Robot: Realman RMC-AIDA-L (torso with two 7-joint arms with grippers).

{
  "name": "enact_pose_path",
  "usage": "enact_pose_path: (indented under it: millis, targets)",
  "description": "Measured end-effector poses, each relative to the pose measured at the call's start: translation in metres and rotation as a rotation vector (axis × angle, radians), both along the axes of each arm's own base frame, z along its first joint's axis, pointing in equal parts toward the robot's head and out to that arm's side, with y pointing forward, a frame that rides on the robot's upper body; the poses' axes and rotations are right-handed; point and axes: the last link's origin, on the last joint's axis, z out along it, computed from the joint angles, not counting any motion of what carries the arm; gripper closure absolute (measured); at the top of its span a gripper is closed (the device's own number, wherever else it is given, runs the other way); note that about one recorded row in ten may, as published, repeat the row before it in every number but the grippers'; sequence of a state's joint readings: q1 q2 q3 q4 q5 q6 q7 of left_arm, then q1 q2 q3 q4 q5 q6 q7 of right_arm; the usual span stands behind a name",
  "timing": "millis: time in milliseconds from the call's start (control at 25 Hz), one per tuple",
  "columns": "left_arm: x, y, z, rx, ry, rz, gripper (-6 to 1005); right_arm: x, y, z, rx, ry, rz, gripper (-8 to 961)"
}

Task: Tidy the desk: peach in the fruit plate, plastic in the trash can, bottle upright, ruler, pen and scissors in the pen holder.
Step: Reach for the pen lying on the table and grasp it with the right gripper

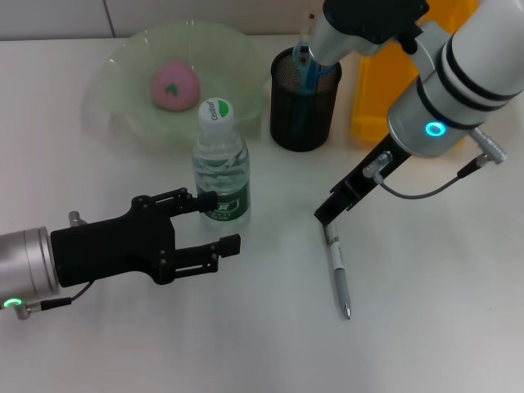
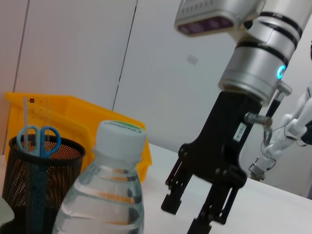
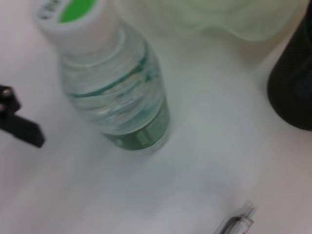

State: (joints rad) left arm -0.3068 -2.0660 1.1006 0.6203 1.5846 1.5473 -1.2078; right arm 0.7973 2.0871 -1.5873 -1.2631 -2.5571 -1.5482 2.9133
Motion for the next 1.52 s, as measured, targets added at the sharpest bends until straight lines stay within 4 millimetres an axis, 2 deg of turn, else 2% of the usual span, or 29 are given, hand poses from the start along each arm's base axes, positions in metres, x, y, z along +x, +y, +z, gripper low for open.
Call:
enact_pose_path:
  millis: [240, 640, 1520]
  targets:
    - [0.001, 0.002, 0.000, 0.006, -0.003, 0.001, 233, 0.015, 0.008, -0.010, 0.059, 0.025, -0.062, 243]
    - [0.001, 0.004, -0.001, 0.022, 0.004, -0.013, 233, 0.028, 0.003, -0.026, 0.044, 0.044, -0.101, 242]
    - [-0.002, 0.002, 0.001, 0.038, 0.009, -0.011, 233, 0.035, -0.006, -0.042, 0.004, -0.011, -0.067, 243]
